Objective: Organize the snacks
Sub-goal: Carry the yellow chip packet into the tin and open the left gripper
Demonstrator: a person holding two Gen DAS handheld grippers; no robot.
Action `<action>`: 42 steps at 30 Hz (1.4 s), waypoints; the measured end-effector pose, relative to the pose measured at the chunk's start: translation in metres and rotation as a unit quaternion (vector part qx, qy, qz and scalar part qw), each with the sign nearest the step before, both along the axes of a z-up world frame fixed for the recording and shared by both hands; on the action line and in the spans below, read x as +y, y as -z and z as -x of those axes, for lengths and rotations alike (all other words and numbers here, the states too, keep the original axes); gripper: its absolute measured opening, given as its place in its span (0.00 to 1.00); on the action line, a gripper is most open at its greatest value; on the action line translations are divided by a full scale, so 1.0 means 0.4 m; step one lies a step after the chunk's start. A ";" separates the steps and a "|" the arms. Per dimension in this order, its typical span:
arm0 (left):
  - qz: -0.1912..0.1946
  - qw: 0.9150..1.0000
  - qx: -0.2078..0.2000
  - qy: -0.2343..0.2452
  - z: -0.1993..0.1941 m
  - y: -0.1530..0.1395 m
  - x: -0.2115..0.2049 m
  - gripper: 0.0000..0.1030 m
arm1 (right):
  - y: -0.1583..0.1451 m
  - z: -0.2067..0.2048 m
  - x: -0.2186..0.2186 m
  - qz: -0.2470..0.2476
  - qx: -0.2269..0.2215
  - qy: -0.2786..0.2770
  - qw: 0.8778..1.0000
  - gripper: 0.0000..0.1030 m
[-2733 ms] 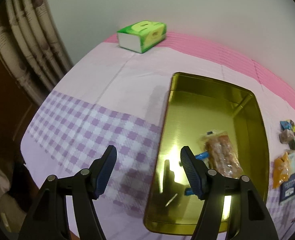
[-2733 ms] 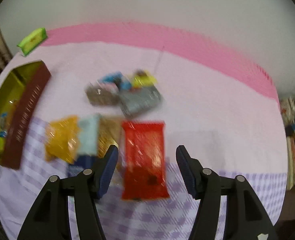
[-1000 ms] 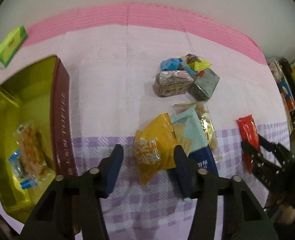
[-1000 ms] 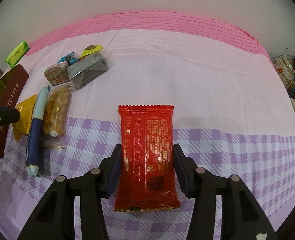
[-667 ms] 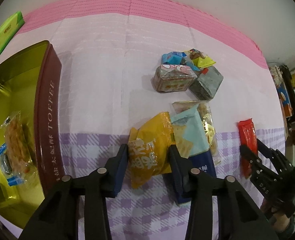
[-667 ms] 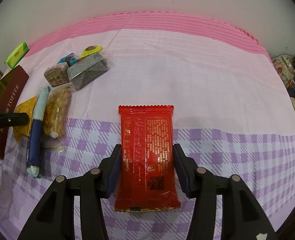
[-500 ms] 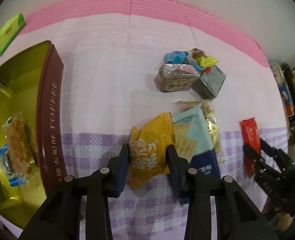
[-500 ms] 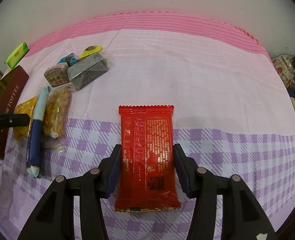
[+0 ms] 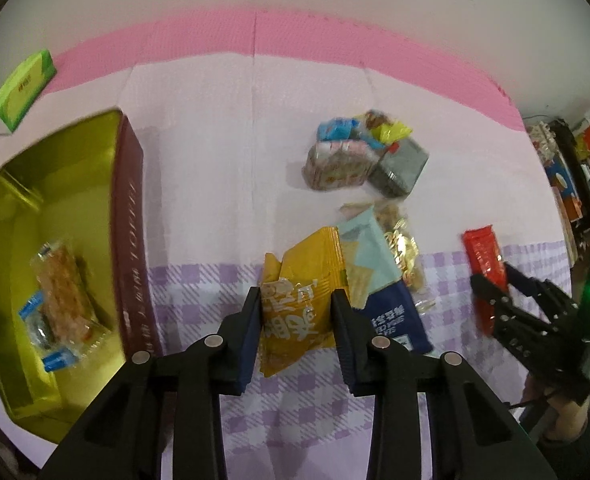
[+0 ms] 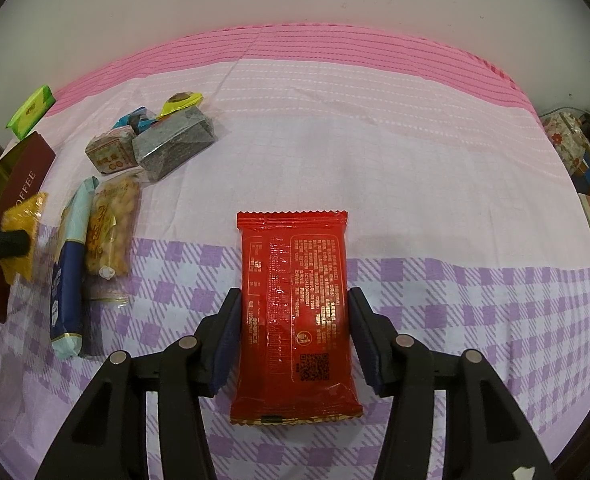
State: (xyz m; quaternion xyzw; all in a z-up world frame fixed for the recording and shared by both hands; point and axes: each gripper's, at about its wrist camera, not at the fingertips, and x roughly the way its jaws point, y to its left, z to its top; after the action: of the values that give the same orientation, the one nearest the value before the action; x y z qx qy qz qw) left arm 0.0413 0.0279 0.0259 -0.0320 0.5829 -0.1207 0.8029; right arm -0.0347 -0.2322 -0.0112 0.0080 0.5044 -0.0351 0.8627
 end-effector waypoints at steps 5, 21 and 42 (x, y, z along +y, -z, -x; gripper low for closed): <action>-0.005 0.999 -0.035 -0.014 -0.026 -0.072 0.060 0.34 | 0.002 -0.001 0.001 0.000 0.000 0.001 1.000 0.49; -0.104 0.982 -0.017 -0.158 -0.192 -0.008 0.476 0.34 | 0.002 0.000 0.000 0.000 0.001 -0.001 1.000 0.49; -0.141 0.978 0.010 -0.153 -0.219 0.096 0.521 0.36 | 0.002 -0.001 0.001 0.000 0.002 0.000 1.000 0.49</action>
State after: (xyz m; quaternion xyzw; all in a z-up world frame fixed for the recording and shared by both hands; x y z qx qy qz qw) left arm 0.1289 0.2363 -0.0125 -0.0089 0.5902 0.0875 0.8025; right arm -0.0343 -0.2320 -0.0119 0.0079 0.5062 -0.0353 0.8616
